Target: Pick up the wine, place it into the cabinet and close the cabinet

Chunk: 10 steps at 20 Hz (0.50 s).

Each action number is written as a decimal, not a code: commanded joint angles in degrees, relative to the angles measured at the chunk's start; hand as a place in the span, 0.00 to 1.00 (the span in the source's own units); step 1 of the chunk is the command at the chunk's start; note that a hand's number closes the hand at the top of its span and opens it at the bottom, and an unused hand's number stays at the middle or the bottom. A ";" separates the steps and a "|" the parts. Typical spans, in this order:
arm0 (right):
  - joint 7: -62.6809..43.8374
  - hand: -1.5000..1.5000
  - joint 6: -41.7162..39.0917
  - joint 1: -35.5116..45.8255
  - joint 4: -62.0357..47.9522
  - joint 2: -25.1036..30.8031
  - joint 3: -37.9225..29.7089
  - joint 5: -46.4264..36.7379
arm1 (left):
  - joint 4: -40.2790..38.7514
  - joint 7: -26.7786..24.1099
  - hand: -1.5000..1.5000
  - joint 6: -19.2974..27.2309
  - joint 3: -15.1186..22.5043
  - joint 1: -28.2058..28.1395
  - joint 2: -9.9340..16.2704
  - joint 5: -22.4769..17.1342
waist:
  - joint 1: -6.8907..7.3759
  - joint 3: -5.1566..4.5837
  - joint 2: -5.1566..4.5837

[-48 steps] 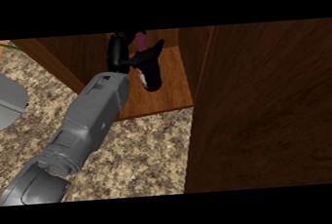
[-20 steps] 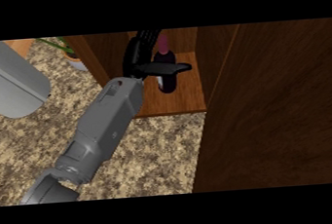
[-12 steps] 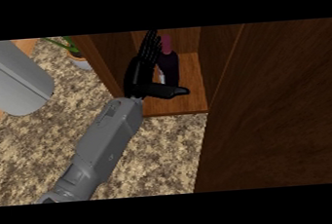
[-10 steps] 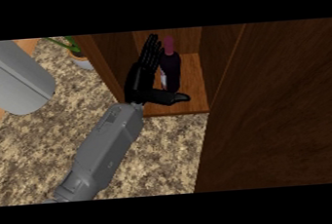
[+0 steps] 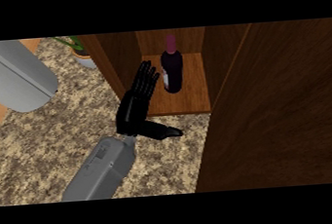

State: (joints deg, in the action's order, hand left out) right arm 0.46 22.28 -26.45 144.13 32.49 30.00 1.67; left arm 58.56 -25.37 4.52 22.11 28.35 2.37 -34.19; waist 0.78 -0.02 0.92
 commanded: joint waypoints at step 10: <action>-7.78 0.00 -3.78 -1.60 14.25 6.56 -0.83 1.59 | 21.13 1.71 0.00 -4.34 0.23 -20.44 8.75 -2.57 | -0.94 -0.05 -0.61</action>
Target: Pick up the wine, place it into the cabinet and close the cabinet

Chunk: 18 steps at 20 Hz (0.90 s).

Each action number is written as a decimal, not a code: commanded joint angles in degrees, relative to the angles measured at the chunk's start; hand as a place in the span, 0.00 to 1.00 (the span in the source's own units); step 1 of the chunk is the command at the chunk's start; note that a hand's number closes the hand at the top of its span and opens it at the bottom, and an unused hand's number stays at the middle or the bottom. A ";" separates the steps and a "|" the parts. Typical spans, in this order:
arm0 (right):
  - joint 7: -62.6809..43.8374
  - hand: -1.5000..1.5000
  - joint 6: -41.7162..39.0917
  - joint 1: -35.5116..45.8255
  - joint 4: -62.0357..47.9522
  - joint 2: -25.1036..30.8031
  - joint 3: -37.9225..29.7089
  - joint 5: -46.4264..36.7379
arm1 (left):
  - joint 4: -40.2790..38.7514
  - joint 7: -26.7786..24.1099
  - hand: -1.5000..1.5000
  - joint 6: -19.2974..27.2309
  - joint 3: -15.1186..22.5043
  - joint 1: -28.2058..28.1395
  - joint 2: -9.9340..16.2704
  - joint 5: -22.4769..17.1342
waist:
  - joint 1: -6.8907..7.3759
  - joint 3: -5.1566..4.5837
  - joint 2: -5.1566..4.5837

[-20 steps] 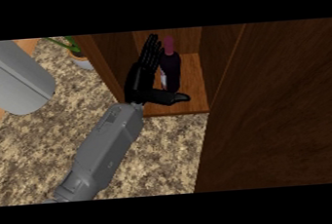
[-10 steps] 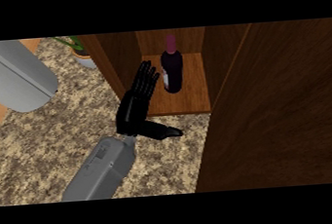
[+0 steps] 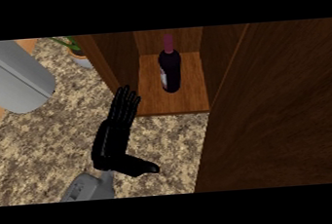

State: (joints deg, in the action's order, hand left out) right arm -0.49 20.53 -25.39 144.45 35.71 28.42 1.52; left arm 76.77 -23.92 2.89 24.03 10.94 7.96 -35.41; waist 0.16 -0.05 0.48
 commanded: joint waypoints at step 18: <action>-3.00 1.00 -15.14 -1.54 12.93 8.19 13.09 1.14 | 11.99 -1.44 0.00 -10.75 -13.89 -14.80 17.07 -6.14 | -0.27 -0.03 -0.13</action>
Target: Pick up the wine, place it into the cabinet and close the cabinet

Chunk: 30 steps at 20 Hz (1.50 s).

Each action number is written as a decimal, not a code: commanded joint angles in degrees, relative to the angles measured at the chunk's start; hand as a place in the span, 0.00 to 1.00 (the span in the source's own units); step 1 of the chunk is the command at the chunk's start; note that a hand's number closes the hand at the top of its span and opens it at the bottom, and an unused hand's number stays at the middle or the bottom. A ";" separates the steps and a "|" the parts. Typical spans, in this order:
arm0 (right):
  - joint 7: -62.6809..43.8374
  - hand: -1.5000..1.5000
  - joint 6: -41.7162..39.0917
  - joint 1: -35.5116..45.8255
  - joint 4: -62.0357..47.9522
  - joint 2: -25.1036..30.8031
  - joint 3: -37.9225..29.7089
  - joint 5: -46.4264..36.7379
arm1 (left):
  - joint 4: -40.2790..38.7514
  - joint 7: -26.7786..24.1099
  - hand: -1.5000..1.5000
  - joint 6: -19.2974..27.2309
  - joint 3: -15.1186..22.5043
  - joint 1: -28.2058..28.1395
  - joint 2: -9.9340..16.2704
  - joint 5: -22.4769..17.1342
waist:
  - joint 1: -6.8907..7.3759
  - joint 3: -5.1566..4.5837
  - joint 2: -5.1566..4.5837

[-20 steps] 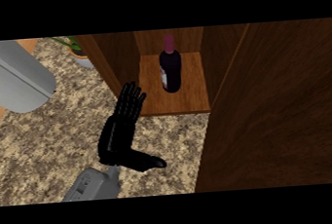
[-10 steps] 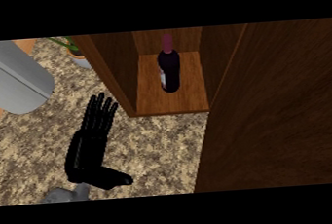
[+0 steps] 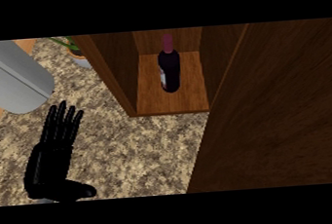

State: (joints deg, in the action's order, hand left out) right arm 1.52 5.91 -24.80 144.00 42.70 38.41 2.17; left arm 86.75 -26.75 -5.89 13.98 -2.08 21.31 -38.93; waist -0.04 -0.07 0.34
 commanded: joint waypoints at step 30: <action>-25.25 1.00 1.02 31.16 -2.77 -22.74 6.53 4.27 | -2.80 5.62 0.00 -14.85 -13.32 0.61 11.73 -10.32 | 3.79 -0.48 -0.73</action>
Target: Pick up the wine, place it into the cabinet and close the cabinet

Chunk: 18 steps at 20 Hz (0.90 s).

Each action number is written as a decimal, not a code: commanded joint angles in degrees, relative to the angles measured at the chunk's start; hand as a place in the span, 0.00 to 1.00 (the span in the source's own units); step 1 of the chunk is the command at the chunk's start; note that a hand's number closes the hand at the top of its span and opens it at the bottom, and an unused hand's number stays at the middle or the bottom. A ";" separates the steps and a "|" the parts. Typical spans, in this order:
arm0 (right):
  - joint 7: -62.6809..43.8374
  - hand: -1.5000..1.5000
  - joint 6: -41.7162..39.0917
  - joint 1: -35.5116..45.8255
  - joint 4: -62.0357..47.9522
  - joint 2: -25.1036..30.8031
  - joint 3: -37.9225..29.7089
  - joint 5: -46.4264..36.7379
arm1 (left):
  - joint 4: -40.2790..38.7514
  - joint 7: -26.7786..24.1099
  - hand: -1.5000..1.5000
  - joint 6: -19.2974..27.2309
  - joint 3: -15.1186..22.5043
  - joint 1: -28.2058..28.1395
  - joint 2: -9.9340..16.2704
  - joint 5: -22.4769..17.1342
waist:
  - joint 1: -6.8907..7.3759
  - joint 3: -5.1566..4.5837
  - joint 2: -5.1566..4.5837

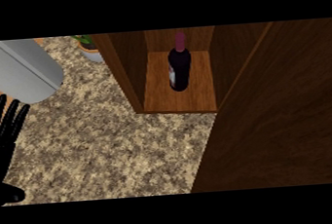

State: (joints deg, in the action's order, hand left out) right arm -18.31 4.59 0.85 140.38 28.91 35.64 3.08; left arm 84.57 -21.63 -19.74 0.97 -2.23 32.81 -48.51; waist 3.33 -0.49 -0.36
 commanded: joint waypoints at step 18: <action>-10.18 1.00 16.15 53.50 -44.97 -28.85 -3.69 12.83 | -5.02 0.48 0.00 -5.12 -5.80 -0.66 0.89 -1.06 | -1.61 0.45 0.16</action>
State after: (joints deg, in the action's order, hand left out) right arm -33.47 21.12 50.64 104.57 0.98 36.12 11.37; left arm 79.42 -20.61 -23.55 -3.58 -1.04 33.95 -49.68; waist 1.94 -0.14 -0.11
